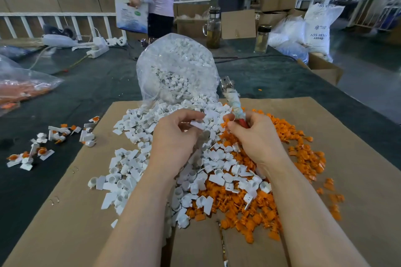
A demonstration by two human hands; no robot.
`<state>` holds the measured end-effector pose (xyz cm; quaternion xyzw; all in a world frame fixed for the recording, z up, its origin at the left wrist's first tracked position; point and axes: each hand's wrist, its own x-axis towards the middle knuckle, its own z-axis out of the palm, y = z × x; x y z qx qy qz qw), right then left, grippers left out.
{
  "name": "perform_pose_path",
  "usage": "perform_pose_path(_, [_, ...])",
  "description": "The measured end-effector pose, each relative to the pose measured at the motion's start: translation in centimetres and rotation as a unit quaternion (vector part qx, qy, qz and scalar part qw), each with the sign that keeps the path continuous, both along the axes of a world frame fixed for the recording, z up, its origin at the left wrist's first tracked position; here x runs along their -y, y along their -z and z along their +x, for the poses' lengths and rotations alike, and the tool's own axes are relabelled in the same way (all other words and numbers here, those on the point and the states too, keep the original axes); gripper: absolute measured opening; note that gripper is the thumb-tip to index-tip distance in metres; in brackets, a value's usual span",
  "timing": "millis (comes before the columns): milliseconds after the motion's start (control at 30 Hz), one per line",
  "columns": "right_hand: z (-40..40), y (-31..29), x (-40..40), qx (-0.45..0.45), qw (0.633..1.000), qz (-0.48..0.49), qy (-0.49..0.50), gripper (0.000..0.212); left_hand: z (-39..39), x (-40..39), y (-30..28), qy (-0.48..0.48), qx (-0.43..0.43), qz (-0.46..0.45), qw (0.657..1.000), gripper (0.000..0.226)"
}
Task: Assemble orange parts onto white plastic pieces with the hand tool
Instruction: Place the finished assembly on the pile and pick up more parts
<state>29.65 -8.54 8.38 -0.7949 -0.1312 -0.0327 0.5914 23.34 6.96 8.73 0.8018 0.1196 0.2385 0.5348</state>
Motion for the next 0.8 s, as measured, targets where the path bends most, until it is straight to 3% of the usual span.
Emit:
perform_pose_path(233, [0.0,0.3,-0.6,0.067,0.998,-0.018,-0.008,0.013,0.3,0.1,0.2,0.002,0.034,-0.012,0.999,0.017])
perform_pose_path(533, [-0.2,0.4,-0.8,0.106,0.994,0.004,-0.030,0.013,0.3,0.4,0.2,-0.005,0.026,0.004,1.000,0.012])
perform_pose_path(700, [-0.4,0.3,-1.1,0.123,0.992,0.010,-0.029,0.028,0.3,0.5,0.2,-0.013,0.021,0.017,1.000,0.011])
perform_pose_path(800, [-0.6,0.3,-1.3,0.127,0.991,0.013,-0.031,0.026,0.4,0.5,0.1,-0.034,0.027,0.009,0.999,0.007])
